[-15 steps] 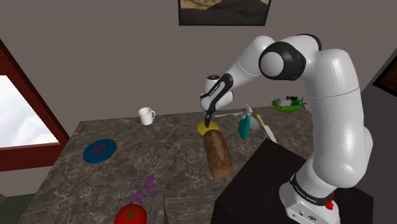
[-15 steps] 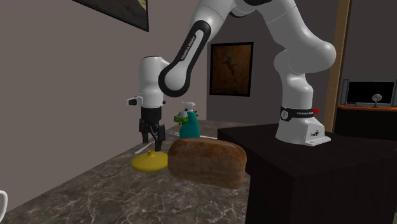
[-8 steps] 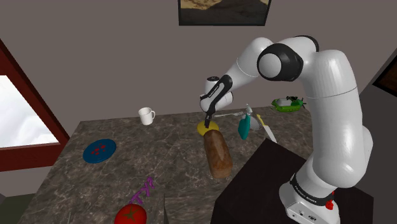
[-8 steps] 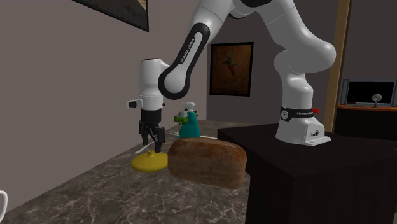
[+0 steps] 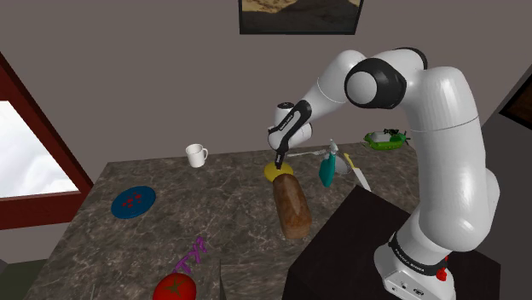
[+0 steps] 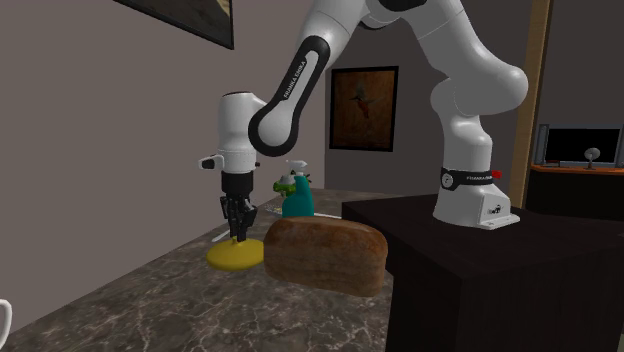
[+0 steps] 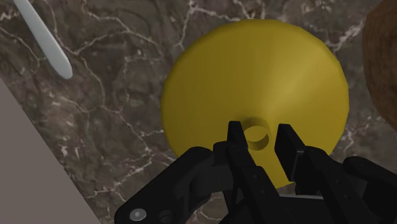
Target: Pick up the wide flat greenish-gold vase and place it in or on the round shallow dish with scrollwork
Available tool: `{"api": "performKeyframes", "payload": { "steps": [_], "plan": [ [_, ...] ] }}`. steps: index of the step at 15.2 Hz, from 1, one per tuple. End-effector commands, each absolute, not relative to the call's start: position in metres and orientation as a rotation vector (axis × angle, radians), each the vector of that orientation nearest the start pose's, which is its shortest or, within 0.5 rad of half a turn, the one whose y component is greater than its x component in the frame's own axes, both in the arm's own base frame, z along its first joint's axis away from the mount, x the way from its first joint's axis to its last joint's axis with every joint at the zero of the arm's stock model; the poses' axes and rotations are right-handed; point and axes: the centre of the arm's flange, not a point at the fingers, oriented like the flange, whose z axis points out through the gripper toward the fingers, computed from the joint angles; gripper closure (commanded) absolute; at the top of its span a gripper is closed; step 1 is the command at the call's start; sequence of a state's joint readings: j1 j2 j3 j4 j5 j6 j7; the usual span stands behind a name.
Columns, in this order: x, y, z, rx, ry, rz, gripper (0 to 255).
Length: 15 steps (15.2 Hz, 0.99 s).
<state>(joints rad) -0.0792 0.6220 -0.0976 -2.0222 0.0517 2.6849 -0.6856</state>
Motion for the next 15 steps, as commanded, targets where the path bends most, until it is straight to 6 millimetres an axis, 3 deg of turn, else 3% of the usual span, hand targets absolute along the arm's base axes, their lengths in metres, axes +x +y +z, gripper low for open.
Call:
{"api": "performKeyframes", "payload": {
  "steps": [1,3,15],
  "plan": [
    [0.59,-0.107,0.142,-3.097,-0.762,-0.042,255],
    [0.59,-0.107,0.142,-3.097,-0.762,-0.043,255],
    [0.59,-0.107,0.205,-3.097,-0.762,-0.043,255]
  ]
}}
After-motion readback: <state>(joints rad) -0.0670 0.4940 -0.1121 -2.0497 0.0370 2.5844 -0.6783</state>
